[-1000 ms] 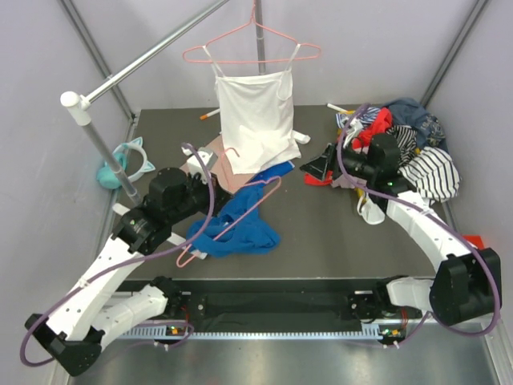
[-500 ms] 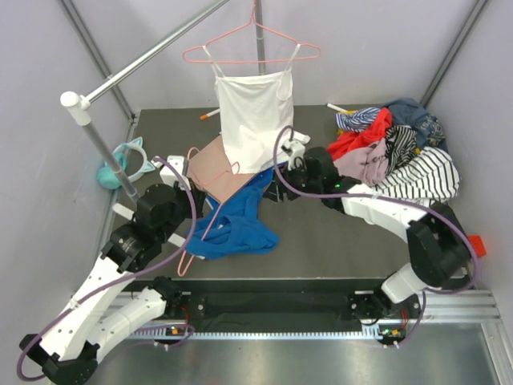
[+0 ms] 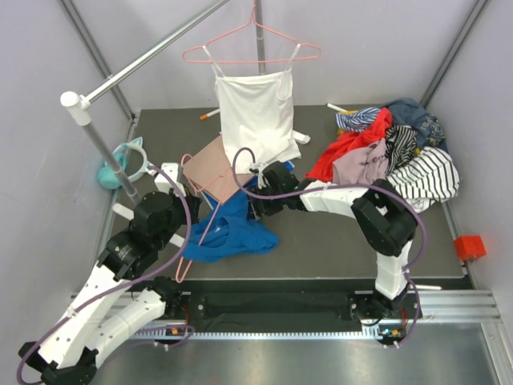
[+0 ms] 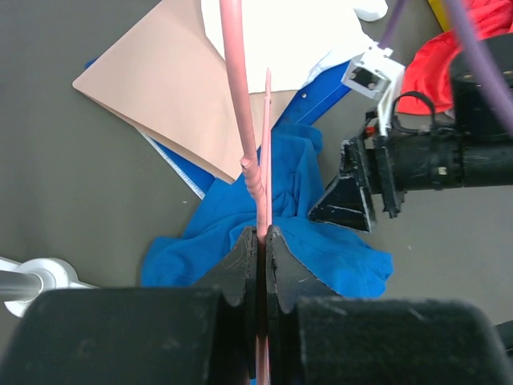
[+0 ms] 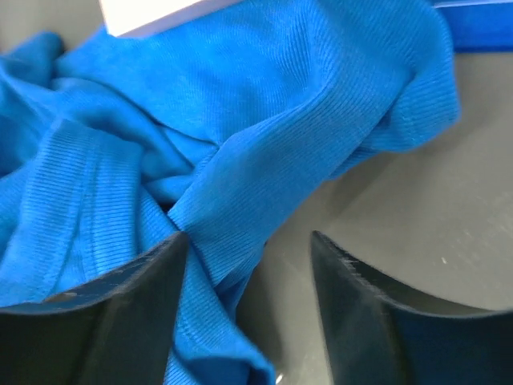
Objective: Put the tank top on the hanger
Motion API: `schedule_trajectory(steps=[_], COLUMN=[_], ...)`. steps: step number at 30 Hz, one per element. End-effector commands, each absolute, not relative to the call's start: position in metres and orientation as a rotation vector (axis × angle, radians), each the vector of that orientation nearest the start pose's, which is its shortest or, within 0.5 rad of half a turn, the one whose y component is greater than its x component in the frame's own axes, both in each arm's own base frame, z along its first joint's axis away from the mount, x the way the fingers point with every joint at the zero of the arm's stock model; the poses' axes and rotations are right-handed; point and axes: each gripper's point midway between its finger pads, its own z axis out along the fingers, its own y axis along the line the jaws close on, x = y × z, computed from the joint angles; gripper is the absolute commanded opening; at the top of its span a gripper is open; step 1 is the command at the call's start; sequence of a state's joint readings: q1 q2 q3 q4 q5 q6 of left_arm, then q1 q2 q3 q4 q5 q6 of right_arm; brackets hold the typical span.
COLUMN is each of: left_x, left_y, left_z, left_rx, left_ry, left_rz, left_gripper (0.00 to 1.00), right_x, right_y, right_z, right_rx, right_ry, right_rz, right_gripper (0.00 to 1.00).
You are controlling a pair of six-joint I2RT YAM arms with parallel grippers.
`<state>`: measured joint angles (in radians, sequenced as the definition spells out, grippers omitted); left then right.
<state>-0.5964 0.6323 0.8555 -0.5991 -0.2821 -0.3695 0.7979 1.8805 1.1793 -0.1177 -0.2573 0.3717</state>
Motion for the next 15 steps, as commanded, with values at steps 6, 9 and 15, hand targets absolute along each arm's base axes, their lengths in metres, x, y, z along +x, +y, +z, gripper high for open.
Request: schedule_trajectory(steps=[6,9,15], left_x=[0.234,0.243,0.265], left_y=[-0.120,-0.135,-0.169], left_z=[0.267,0.278,0.298], left_rx=[0.037,0.102,0.203], left_ry=[1.877,1.838,1.785], left_rz=[-0.408,-0.446,-0.528], left_gripper=[0.00,0.00,0.00], right_x=[0.296,0.313,0.332], right_y=[0.401,0.366,0.251], right_z=[0.083,0.103,0.151], right_rx=[-0.699,-0.589,-0.397], right_ry=[2.276,2.253,2.229], right_rz=[0.992,0.941,0.621], right_gripper=[0.00,0.00,0.00])
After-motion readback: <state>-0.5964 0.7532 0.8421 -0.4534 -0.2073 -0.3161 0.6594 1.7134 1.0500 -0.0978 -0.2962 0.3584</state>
